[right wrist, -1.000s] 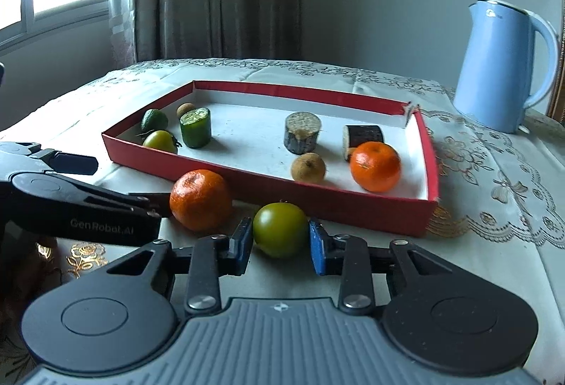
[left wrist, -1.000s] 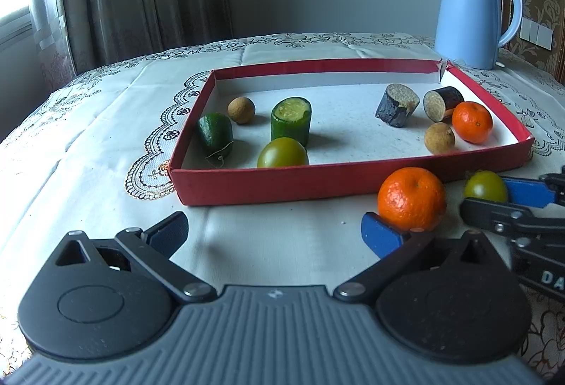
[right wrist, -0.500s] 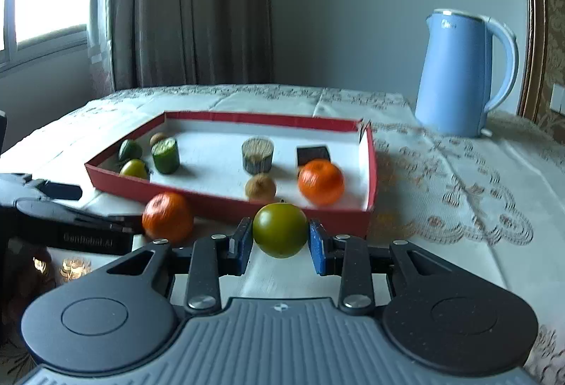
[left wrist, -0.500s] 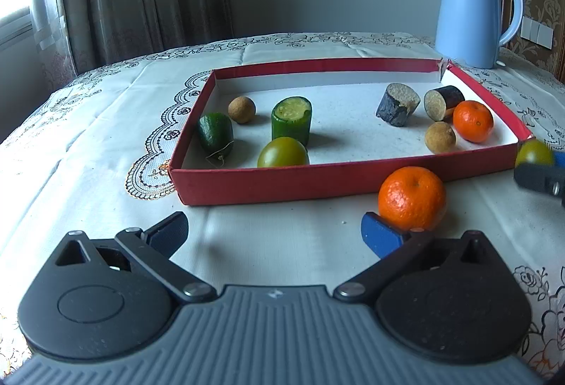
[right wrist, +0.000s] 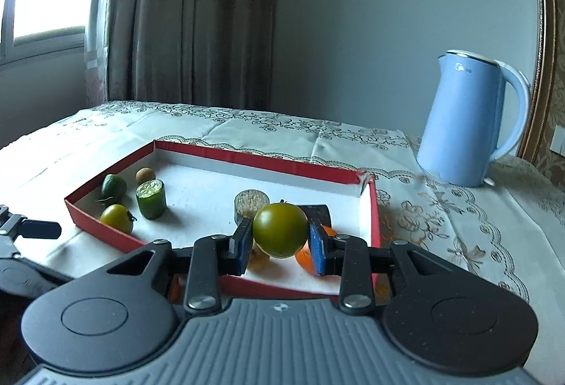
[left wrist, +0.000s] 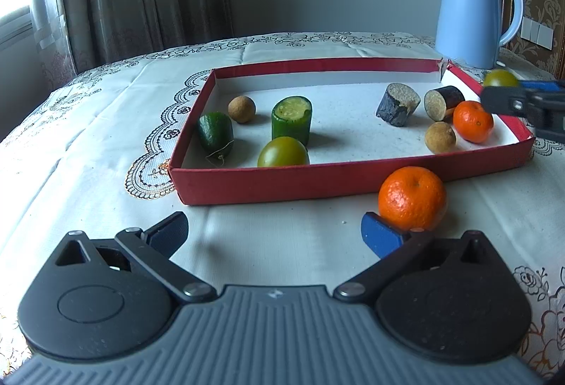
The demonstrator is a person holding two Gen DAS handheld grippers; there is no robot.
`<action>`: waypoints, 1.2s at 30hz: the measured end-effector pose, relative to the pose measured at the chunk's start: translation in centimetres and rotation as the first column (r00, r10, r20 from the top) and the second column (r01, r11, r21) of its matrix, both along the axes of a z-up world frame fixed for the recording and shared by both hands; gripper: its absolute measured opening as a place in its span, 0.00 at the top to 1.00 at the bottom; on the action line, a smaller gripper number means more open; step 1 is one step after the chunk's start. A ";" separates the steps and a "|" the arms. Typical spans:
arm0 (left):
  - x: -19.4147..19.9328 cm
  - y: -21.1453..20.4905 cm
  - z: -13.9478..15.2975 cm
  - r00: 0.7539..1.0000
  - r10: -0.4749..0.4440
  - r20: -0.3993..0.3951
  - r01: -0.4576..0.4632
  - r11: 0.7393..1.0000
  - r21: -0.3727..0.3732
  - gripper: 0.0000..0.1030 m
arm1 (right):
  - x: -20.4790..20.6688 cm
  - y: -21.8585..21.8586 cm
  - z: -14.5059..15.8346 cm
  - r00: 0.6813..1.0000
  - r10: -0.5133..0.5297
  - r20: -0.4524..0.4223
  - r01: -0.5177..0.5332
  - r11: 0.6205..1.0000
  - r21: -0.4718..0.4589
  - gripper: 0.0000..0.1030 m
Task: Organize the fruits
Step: 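Carry the green round fruit with the right gripper into the tray and release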
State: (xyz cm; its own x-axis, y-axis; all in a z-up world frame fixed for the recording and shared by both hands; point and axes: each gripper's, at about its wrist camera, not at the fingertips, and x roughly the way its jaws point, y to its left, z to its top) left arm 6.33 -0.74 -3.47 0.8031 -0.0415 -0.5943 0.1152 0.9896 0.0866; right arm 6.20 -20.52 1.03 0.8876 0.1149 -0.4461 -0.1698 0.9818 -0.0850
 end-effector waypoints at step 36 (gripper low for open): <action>0.1 0.1 -0.1 1.000 0.001 -0.010 -0.001 1.000 -0.018 0.00 | 7.5 3.0 -2.8 0.988 -0.012 -0.151 0.001 0.997 -0.072 0.68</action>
State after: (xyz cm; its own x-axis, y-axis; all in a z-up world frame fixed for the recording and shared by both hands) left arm 6.46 -0.61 -3.60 0.7974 -0.0512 -0.6012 0.1147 0.9911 0.0679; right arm 13.68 -17.55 -1.80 0.8098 0.0723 -0.5822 -0.1793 0.9754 -0.1283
